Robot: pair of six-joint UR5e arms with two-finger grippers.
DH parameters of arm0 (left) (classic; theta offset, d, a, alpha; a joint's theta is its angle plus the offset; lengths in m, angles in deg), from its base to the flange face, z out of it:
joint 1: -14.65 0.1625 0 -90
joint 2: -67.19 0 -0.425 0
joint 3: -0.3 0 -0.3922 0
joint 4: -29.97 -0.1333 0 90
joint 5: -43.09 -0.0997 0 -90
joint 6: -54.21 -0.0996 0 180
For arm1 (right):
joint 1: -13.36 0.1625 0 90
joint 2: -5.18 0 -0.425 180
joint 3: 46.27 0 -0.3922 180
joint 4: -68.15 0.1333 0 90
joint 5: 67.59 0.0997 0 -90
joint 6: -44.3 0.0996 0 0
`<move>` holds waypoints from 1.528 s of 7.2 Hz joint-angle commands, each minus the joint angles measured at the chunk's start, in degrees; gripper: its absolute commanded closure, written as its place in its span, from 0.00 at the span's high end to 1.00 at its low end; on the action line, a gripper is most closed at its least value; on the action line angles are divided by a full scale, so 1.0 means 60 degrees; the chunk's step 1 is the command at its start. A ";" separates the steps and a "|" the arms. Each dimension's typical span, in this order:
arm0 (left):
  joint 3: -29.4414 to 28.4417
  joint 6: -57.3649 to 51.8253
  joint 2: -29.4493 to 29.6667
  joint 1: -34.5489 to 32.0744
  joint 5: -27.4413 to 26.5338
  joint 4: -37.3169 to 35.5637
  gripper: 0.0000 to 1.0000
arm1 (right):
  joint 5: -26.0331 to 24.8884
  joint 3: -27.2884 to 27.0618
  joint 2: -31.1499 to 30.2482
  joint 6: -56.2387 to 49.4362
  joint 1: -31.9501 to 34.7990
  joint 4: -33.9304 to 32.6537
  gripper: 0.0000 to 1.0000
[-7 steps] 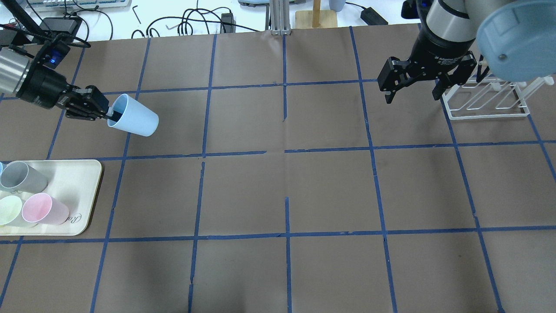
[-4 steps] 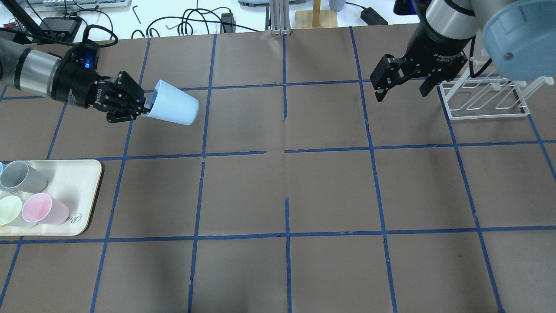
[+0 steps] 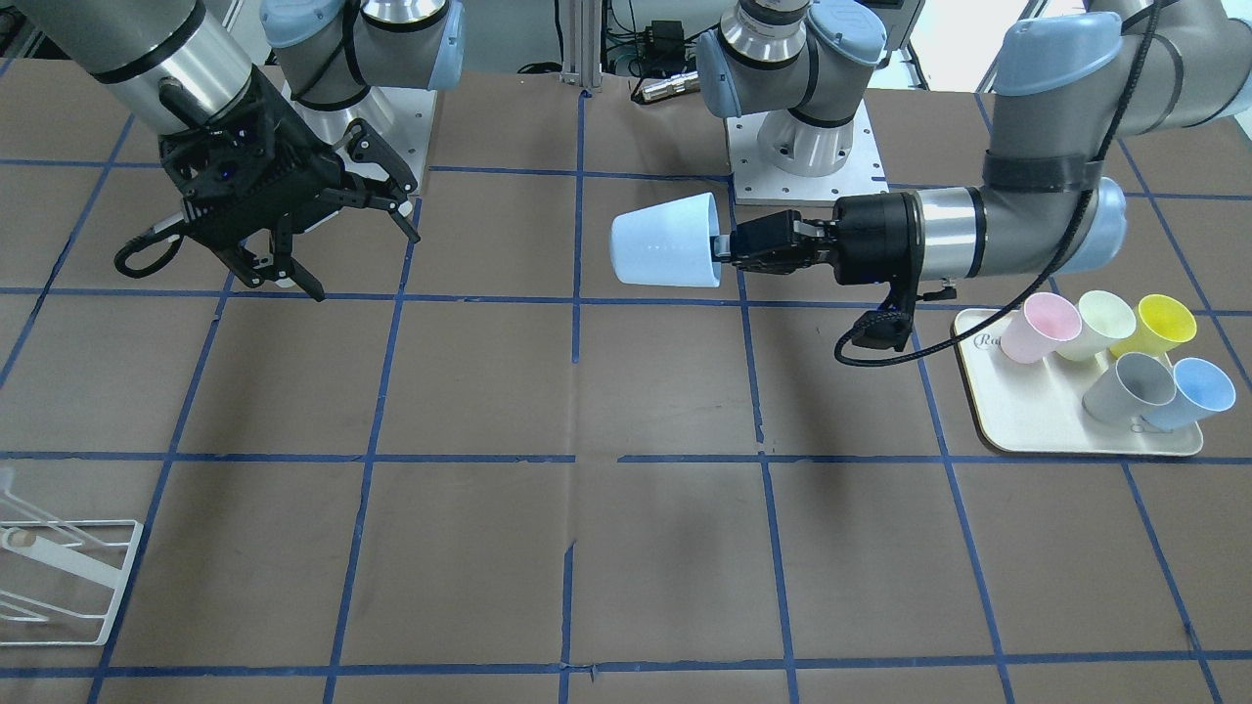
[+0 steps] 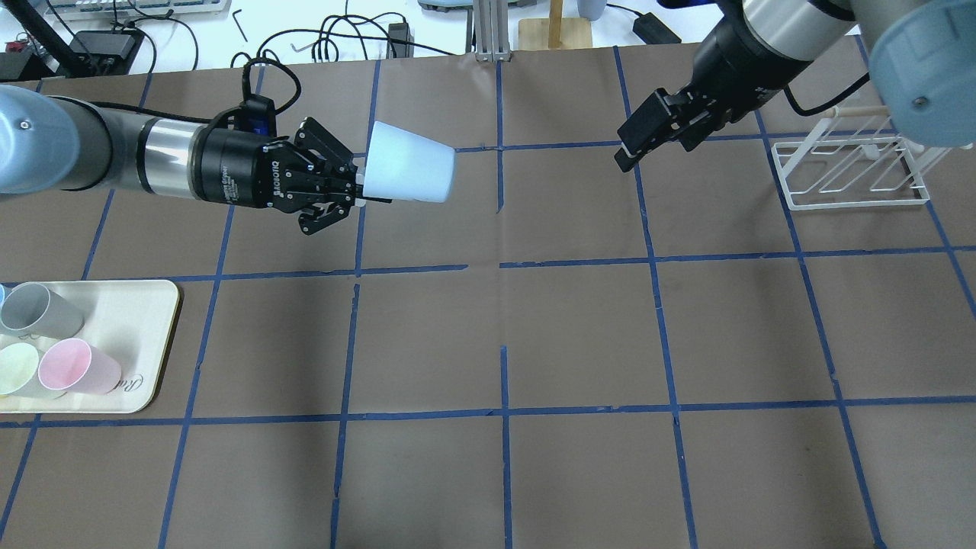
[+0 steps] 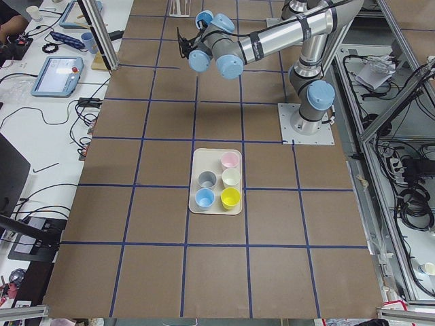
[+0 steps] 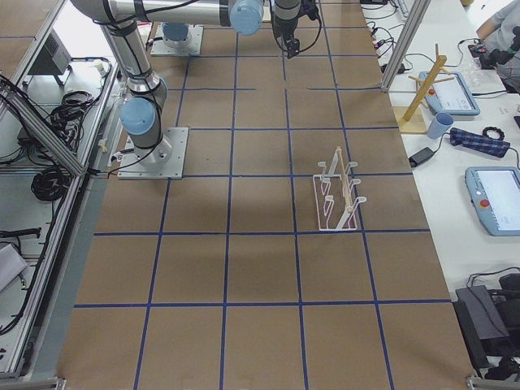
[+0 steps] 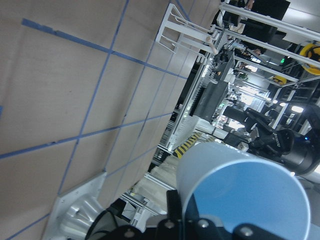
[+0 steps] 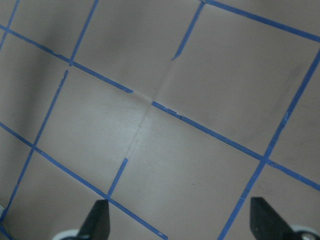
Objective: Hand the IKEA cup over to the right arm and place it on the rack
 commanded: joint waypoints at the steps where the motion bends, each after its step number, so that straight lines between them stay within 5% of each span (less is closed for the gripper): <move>1: 0.0481 -0.0096 -0.0019 -0.0705 0.1039 0.0306 0.00 | 0.1715 -0.0098 -0.0107 -0.1788 0.0000 -0.0070 1.00; 5: 0.0894 -0.0067 -0.0019 -0.0706 0.1815 0.1314 0.00 | 0.4399 -0.0434 -0.0165 -0.6942 -0.0759 -0.0013 1.00; 8: 0.0894 -0.0126 -0.0209 -0.0838 0.1817 0.1814 0.00 | 0.7460 -0.1430 -0.0775 -0.7733 -0.0704 -0.0173 1.00; 11: 0.0908 -0.0126 -0.0195 -0.0853 0.2123 0.2063 0.00 | 0.7158 -0.2424 -0.0869 -0.7179 -0.0689 -0.0157 1.00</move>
